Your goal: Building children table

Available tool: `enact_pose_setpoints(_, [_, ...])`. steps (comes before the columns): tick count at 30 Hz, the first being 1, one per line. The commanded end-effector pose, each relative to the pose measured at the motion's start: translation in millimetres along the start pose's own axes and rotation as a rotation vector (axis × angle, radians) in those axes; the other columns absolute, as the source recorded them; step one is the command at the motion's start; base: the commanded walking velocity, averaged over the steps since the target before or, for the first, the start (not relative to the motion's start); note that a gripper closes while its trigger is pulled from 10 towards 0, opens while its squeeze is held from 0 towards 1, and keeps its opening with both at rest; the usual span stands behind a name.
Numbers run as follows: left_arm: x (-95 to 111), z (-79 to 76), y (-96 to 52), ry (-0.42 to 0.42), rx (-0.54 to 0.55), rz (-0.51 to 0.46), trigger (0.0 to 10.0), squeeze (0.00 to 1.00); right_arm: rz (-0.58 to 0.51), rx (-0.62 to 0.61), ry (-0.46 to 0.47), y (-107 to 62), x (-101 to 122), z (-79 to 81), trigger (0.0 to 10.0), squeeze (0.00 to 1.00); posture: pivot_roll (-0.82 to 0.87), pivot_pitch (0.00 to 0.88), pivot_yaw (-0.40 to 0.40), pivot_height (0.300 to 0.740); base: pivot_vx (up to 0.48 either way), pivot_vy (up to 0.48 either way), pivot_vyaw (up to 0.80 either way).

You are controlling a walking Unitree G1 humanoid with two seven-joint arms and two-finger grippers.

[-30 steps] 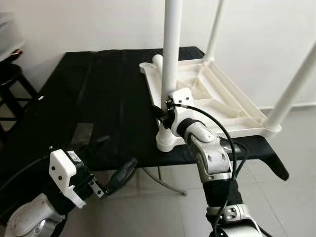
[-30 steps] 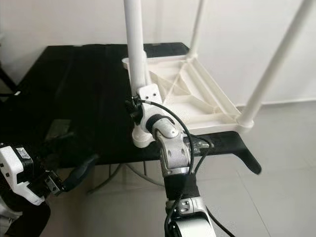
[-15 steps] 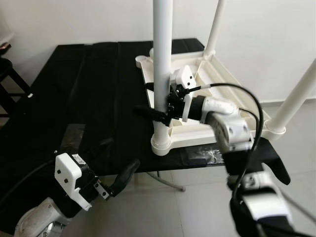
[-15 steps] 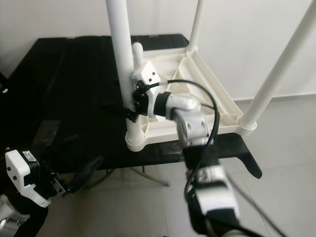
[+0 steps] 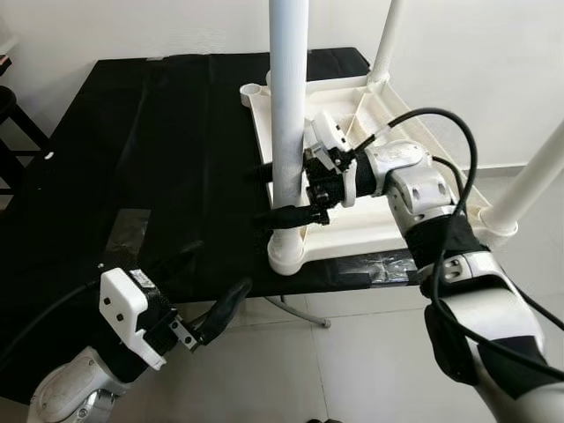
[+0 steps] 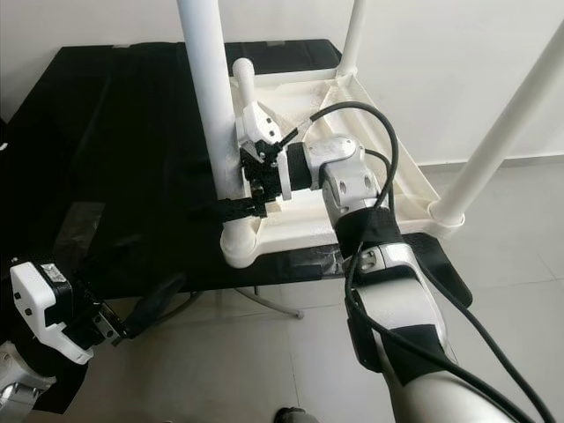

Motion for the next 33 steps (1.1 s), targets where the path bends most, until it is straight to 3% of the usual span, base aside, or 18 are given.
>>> enact_pose_setpoints(1, [3.8,-0.6,-1.0,0.020,-0.004,-0.010,10.0,0.00,-0.008,0.063,0.003,7.9,-4.7,7.0,0.0,0.00,0.05,0.122,-0.029,0.740,0.000,0.000,0.00])
enact_pose_setpoints(8, [3.6,-1.6,-1.1,0.021,-0.001,-0.012,10.0,0.00,-0.025,0.017,0.012,2.1,-13.7,6.9,0.0,0.00,0.05,0.118,-0.024,0.740,0.000,0.000,0.00])
enact_pose_setpoints(9, [3.7,-1.5,-0.8,0.021,0.001,-0.013,10.0,0.00,-0.005,-0.095,0.012,-2.6,-19.1,0.0,0.0,0.00,0.04,0.125,-0.026,0.740,0.000,0.000,0.00])
enact_pose_setpoints(10, [3.7,-1.5,-0.8,0.021,0.001,-0.013,10.0,0.00,-0.005,-0.095,0.012,-2.6,-19.1,0.0,0.0,0.00,0.04,0.125,-0.026,0.740,0.000,0.000,0.00])
enact_pose_setpoints(11, [3.7,-1.6,-0.6,0.020,0.003,-0.014,10.0,0.00,0.011,-0.203,0.007,-7.2,-22.9,-6.9,0.0,0.00,0.04,0.125,-0.029,0.740,0.000,0.000,0.00])
enact_pose_setpoints(13, [3.2,-1.6,-0.7,0.019,0.004,-0.014,10.0,0.00,0.056,-0.563,0.048,-11.2,-36.9,-22.3,0.0,0.00,0.03,0.129,-0.034,0.740,0.000,0.000,0.00])
enact_pose_setpoints(14, [3.2,-1.6,-0.7,0.019,0.004,-0.014,10.0,0.00,0.056,-0.563,0.048,-11.2,-36.9,-22.3,0.0,0.00,0.03,0.129,-0.034,0.740,0.000,0.000,0.00])
enact_pose_setpoints(15, [3.1,-1.5,-0.9,0.019,0.005,-0.014,10.0,0.00,0.087,-0.693,0.057,-13.3,-43.6,-24.3,0.0,0.00,0.03,0.130,-0.032,0.740,0.000,0.000,0.00])
enact_pose_setpoints(16, [3.1,-1.5,-0.9,0.019,0.005,-0.014,10.0,0.00,0.087,-0.693,0.057,-13.3,-43.6,-24.3,0.0,0.00,0.03,0.130,-0.032,0.740,0.000,0.000,0.00])
enact_pose_setpoints(17, [2.9,-0.5,-1.0,0.017,0.008,-0.016,10.0,0.00,0.084,-1.029,0.063,-22.8,-47.9,-29.2,0.0,0.00,0.01,0.137,-0.023,0.740,0.000,0.000,0.00])
enact_pose_setpoints(18, [2.9,-0.5,-1.0,0.017,0.008,-0.016,10.0,0.00,0.084,-1.029,0.063,-22.8,-47.9,-29.2,0.0,0.00,0.01,0.137,-0.023,0.740,0.000,0.000,0.00])
enact_pose_setpoints(20, [2.1,1.8,2.1,0.011,0.009,-0.025,10.0,0.00,0.115,-1.188,0.100,-1.5,-64.7,6.4,0.0,0.00,-0.01,0.136,-0.013,0.740,0.000,0.000,0.00])
enact_pose_setpoints(23, [1.6,2.6,3.6,0.009,0.009,-0.029,10.0,0.00,0.117,-1.207,0.127,6.1,-68.0,17.2,0.0,0.00,-0.01,0.133,-0.012,0.740,0.000,0.000,0.00])
enact_pose_setpoints(24, [1.3,2.8,7.0,0.007,0.001,-0.037,10.0,0.00,0.098,-1.161,0.146,19.3,-68.8,19.3,0.0,0.00,-0.02,0.118,-0.012,0.740,0.000,0.000,0.00])
enact_pose_setpoints(30, [1.6,3.6,11.6,0.008,-0.007,-0.049,10.0,0.00,0.083,-1.121,0.135,29.3,-66.8,12.4,0.0,0.00,-0.02,0.113,-0.015,0.740,0.000,0.000,0.00])
enact_pose_setpoints(31, [1.8,4.1,12.5,0.009,-0.005,-0.054,10.0,0.00,0.041,-1.061,0.121,36.2,-59.8,9.3,10.0,0.00,-0.03,0.111,-0.013,0.740,0.000,0.000,0.00])
enact_pose_setpoints(33, [1.5,4.4,12.7,0.008,-0.002,-0.056,10.0,0.00,-0.014,-1.008,0.130,41.2,-50.9,8.6,10.0,0.00,-0.03,0.109,-0.010,0.740,0.000,0.000,0.00])
Point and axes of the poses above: a point about 5 cm out from each wrist's last joint towards the gripper, its own y axis pointing out of the wrist towards the gripper, its own x axis along the axis of the wrist's last joint, z = x × y, the point moved 4 cm from there along y, pointing out of the wrist towards the gripper, and after that the axes turned 2 degrees about -y, right-handed, at the moved point
